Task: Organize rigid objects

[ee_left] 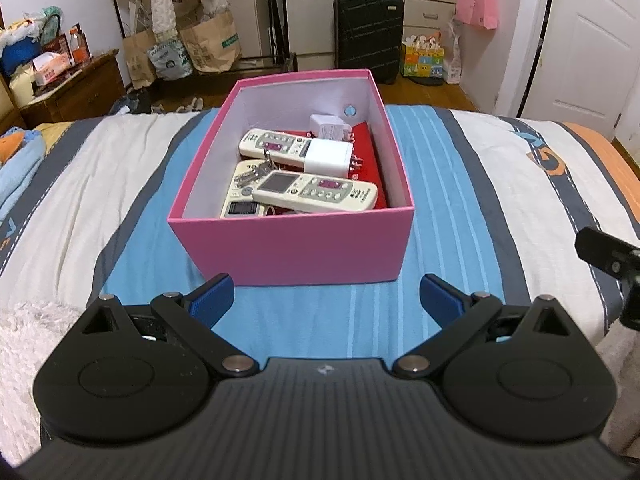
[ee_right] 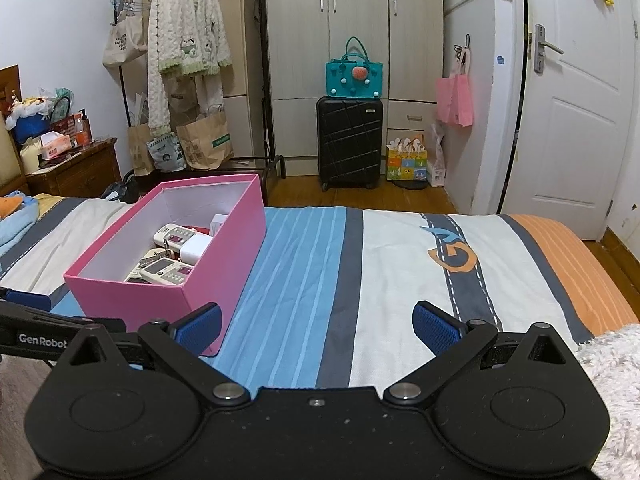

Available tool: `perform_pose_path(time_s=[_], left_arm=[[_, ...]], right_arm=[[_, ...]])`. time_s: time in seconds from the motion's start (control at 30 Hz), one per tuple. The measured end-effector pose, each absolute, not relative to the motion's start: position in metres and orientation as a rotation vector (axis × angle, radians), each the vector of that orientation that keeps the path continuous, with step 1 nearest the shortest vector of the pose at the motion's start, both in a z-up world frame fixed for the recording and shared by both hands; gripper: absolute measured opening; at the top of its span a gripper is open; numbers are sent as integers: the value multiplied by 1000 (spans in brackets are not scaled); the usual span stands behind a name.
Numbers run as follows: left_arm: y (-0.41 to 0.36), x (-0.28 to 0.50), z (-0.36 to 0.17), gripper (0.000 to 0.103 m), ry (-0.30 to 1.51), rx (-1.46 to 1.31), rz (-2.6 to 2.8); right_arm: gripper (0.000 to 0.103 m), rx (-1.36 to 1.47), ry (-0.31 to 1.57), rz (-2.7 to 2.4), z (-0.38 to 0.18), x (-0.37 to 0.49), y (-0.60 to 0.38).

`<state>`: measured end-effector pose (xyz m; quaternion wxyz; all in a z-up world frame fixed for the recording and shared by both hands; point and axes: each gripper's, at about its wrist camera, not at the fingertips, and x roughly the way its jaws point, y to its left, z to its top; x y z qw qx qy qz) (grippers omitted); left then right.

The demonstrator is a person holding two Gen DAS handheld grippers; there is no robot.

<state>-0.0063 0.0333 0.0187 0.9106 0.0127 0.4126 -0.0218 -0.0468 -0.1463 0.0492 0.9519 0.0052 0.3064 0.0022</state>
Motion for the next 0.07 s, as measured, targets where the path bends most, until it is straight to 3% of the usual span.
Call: perform_pose_path(time_s=[0.07], left_arm=[[33, -7, 19, 101, 857, 33, -41]], right_arm=[[103, 13, 625, 2, 49, -46, -147]])
